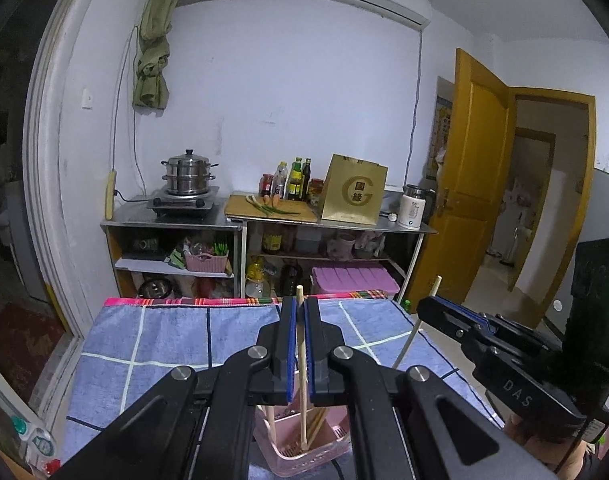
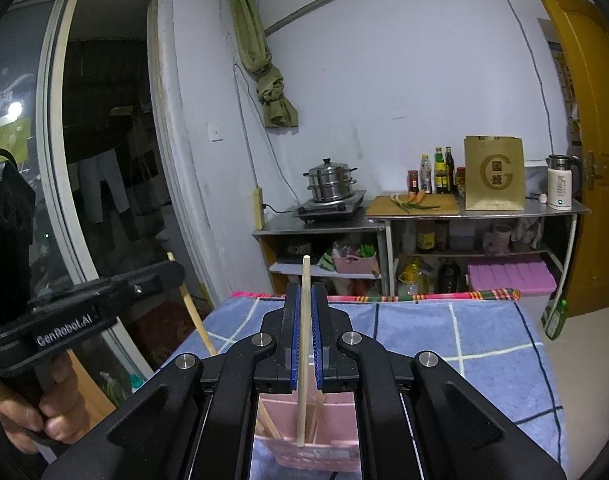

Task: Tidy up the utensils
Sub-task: 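Lift both held chopsticks and carry them over the pink basket, then lower the chopsticks into the basket and open both grippers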

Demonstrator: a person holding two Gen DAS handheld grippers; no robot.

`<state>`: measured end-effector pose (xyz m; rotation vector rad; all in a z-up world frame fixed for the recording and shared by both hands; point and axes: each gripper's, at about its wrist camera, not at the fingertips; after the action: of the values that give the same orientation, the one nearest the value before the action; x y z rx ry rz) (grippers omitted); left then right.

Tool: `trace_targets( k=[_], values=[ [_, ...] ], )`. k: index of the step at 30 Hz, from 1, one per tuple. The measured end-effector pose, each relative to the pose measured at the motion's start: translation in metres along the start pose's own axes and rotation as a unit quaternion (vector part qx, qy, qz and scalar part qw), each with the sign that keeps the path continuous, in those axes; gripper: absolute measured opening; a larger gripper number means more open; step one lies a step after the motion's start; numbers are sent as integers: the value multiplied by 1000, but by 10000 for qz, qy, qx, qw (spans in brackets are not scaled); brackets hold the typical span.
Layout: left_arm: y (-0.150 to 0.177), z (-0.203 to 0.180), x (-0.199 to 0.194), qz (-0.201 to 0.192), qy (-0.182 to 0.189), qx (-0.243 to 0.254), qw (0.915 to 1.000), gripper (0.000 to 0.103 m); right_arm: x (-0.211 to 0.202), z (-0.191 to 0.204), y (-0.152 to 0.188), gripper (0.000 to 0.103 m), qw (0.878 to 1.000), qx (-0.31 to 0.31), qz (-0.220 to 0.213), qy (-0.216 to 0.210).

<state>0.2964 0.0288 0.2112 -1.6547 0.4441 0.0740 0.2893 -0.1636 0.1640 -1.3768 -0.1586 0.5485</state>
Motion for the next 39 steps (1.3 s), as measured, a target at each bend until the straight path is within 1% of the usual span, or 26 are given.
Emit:
trace_targets(
  k=[6,10,21,28,31,39],
  values=[
    [18,12,24,120,-48,-9,9999,4,24,-2,14,5,9999,-41,137,-19],
    [32,18,39,276,-57,-57,9996,4,37,-7,28,5,9994,-19,337,-13],
    [66,22,52,571,-78,-89,9983,4,53,-12,62,5,9962,12,862,-72],
    [75,20,47,569,-191,-104,9981,4,53,-14,70,6,9941,12,1086,-56],
    [76,19,41,543,-258,-77,9982,4,47,-12,69,12,9943,-18,1060,-68],
    [79,16,13,426,-364,-45,9984,6,13,-8,68,13,9957,-85,912,-165]
  ],
)
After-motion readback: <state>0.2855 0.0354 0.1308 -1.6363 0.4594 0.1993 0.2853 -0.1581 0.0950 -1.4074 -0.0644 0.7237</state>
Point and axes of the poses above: each gripper's, at about its wrist camera, not at the fingertips, and x roughly the way its jaws point, z to its left, y to its underside, and after that the axes turned 6 degrees about -z, right-handed
